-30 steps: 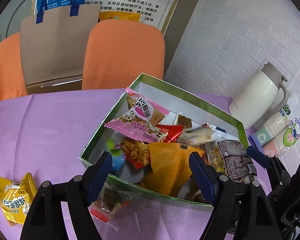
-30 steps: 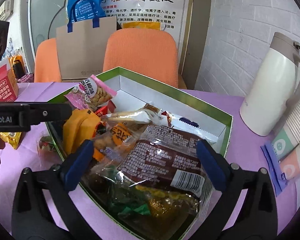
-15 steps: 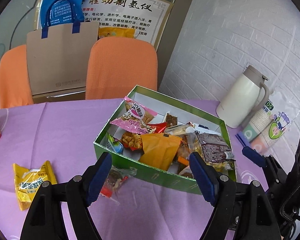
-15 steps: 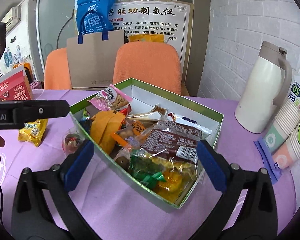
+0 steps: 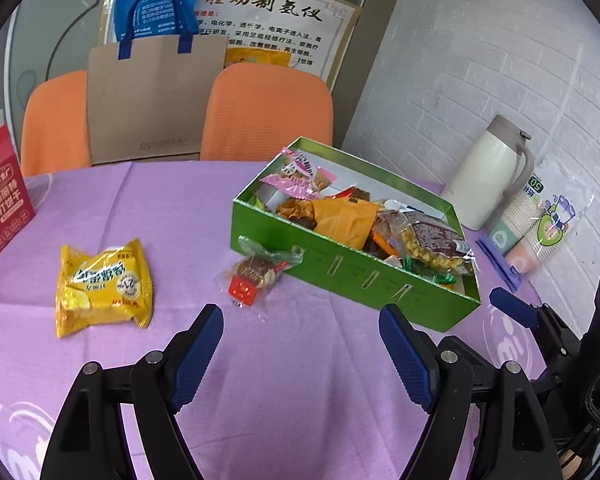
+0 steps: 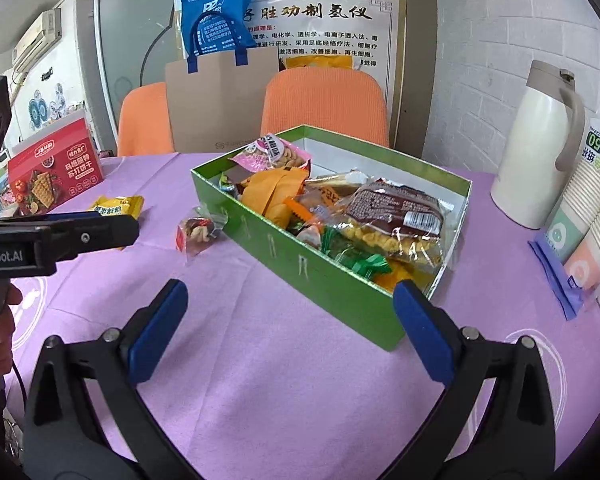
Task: Organize snacks
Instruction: 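Move both tools toward the clear candy bag with the red tag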
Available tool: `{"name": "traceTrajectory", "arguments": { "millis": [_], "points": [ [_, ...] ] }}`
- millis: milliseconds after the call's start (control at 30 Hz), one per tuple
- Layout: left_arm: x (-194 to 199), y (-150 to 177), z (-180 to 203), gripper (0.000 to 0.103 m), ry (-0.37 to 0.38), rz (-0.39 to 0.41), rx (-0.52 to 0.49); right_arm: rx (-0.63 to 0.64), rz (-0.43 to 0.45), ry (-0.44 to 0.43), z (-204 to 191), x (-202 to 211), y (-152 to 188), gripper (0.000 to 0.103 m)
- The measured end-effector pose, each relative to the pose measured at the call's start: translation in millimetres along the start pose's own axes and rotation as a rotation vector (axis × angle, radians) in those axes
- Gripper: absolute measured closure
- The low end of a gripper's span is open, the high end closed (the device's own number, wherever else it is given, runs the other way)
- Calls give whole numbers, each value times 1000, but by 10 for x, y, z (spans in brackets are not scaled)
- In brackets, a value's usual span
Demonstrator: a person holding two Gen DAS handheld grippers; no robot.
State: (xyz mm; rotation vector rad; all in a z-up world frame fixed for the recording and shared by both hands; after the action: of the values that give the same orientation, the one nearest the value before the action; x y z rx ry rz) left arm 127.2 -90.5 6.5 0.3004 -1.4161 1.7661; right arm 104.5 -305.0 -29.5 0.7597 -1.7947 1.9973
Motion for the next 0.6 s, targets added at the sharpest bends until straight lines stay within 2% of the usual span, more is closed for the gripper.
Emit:
{"name": "traceTrajectory", "arguments": {
  "millis": [200,433,567,600],
  "points": [
    [-14,114,-344,21,-27,-15,75,34,-52,-37,-216,-187,29,1],
    [86,-30,-734,21,37,-5,123,21,-68,-165,-467,-407,-114,1],
    [21,-185,-788,21,73,-7,109,25,-91,-207,-638,-596,-166,1],
    [-26,-212,-778,22,82,-14,101,23,-102,-212,-675,-651,-173,5]
  ]
}}
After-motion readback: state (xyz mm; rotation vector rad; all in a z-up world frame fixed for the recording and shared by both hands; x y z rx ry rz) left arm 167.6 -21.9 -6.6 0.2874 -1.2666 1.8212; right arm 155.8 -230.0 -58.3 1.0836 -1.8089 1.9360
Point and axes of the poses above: each gripper's, at about its wrist camera, not at the fingertips, and x roughly against the way its jaws point, z to its right, y to its underside, the point moved 2 cm from there along -x, roughly the way its jaws point, and after that the axes turned 9 degrees about y, right-handed, at the moved point
